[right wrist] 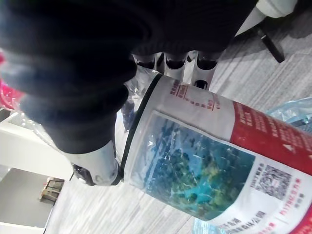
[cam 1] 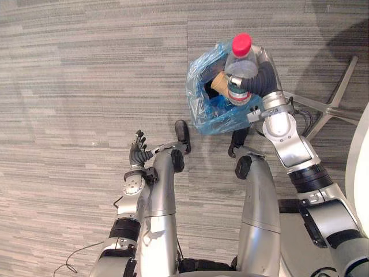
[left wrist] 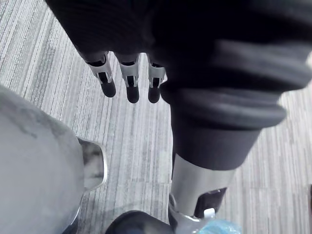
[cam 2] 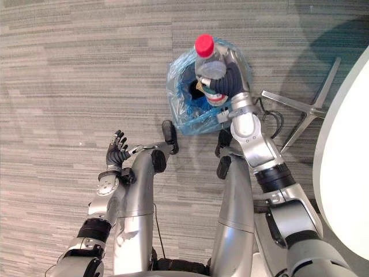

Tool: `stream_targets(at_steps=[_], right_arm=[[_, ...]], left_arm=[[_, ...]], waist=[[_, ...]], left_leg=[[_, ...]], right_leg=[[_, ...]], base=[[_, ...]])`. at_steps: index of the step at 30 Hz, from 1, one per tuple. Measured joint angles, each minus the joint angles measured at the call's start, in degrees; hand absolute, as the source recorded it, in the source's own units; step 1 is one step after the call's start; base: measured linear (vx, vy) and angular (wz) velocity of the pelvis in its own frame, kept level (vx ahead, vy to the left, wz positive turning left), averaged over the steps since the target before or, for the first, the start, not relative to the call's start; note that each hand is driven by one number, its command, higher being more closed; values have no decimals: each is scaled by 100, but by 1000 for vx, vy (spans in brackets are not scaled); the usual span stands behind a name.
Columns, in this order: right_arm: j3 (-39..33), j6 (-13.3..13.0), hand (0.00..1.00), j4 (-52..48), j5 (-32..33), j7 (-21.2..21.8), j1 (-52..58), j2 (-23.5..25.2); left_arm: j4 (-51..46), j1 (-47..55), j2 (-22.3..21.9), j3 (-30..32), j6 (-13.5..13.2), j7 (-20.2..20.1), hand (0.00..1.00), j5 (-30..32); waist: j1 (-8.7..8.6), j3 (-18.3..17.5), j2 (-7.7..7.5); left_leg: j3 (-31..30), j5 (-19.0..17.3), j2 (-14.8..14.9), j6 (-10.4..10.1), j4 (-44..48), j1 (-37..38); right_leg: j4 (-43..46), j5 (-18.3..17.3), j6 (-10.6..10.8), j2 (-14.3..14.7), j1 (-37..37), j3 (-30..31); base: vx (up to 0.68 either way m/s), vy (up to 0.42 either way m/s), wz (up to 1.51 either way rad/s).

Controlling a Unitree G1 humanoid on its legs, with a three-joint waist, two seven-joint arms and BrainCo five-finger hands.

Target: Gather rubbish on tea table into small bin, then transfer packed bag to large trash can.

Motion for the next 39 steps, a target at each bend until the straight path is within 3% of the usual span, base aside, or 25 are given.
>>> stream_targets(at_steps=[5, 6, 15, 26, 30, 39], right_arm=[[208, 41, 100, 452, -5, -2, -76, 29], [208, 43, 0, 498, -10, 0, -83, 47], [177, 56, 0, 570, -85, -116, -89, 260], [163, 44, 0, 204, -545, -115, 631, 521], [195, 8, 0, -227, -888, -102, 923, 538], [606, -2, 0, -203, -1802, -66, 953, 327]], left_arm=[[-4, -36, 23, 21, -8, 1, 0, -4], [-3, -48, 22, 26, -9, 3, 0, -4], [-4, -94, 20, 81, -104, 4, 0, -4], [11, -93, -8, 117, -71, 18, 0, 3], [15, -91, -9, 120, -57, 19, 0, 8], [191, -84, -1, 122, -35, 81, 0, 14]], waist=[[9, 0, -14], [10, 0, -14], [-71, -7, -42], [-143, -18, -159], [-149, -12, -179], [-142, -9, -237]], left_leg=[[-3, 191, 1, -28, -149, -122], [-3, 209, 1, -5, -149, -136], [-30, 253, 0, 58, -125, -170], [-33, 307, 7, -44, -325, 98], [-35, 321, 75, -51, -362, 237], [-48, 385, 88, -106, -562, 457]], right_leg=[[-11, 28, 25, -57, -117, -105], [-6, 28, 24, -61, -131, -110], [28, 46, -9, -76, -139, -145], [-132, 74, -51, -38, 103, -178], [-228, 96, -78, 40, 269, -201], [-387, 114, -88, 95, 472, -233]], base=[[-20, -16, 14], [0, 0, 0], [-8, 0, 0], [-47, -16, 0], [-26, -28, -8], [-23, -27, 0]])
